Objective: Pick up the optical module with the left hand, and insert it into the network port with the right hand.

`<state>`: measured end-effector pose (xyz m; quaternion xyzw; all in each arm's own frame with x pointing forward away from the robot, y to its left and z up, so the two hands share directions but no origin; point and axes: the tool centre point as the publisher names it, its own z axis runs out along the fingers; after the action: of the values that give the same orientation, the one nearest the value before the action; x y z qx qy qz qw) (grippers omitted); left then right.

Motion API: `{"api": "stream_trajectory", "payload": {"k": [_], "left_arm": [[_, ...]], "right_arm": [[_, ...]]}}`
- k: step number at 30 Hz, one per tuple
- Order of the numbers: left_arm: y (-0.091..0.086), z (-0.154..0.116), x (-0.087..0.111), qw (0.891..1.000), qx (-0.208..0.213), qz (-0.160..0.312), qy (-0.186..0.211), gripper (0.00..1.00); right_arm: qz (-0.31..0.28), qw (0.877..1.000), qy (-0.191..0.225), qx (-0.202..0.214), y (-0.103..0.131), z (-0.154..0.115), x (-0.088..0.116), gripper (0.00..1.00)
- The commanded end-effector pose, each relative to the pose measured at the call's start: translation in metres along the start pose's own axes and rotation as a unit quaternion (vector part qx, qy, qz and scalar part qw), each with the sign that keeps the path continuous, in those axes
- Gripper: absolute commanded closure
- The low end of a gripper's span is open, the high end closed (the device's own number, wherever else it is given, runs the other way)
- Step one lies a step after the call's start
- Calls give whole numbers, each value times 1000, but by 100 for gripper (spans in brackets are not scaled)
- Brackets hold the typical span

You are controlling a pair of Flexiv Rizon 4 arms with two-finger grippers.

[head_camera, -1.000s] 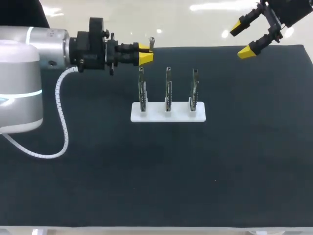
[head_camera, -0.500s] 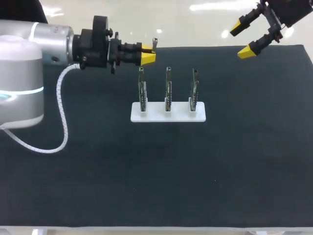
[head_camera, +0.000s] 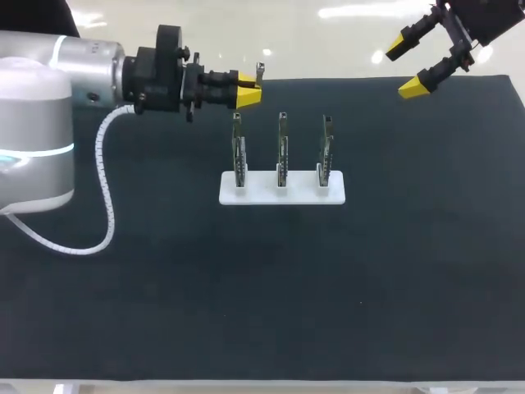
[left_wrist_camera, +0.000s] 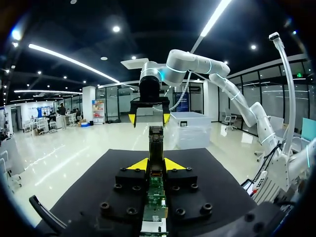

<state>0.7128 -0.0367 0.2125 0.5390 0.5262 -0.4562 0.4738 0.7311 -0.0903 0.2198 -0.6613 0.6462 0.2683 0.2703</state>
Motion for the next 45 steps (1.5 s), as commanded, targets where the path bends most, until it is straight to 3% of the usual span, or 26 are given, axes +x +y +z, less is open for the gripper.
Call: {"api": "stream_trajectory", "payload": {"k": [1,12,26,39,40,45], "left_arm": [[1,0,0,1000,1,0,1,100],[1,0,0,1000,1,0,1,100],[1,0,0,1000,1,0,1,100],[1,0,0,1000,1,0,1,100],[1,0,0,1000,1,0,1,100],[1,0,0,1000,1,0,1,100]], "right_arm": [[-2,1000,2,-13,-6,-3,-12,0],[25,999,-22,-18,-11,25,-73,0],[53,999,8,11,-1,62,-140,0],[70,997,18,31,8,85,-163,0],[71,997,18,31,8,86,-164,6],[72,997,16,36,9,94,-168,8]]}}
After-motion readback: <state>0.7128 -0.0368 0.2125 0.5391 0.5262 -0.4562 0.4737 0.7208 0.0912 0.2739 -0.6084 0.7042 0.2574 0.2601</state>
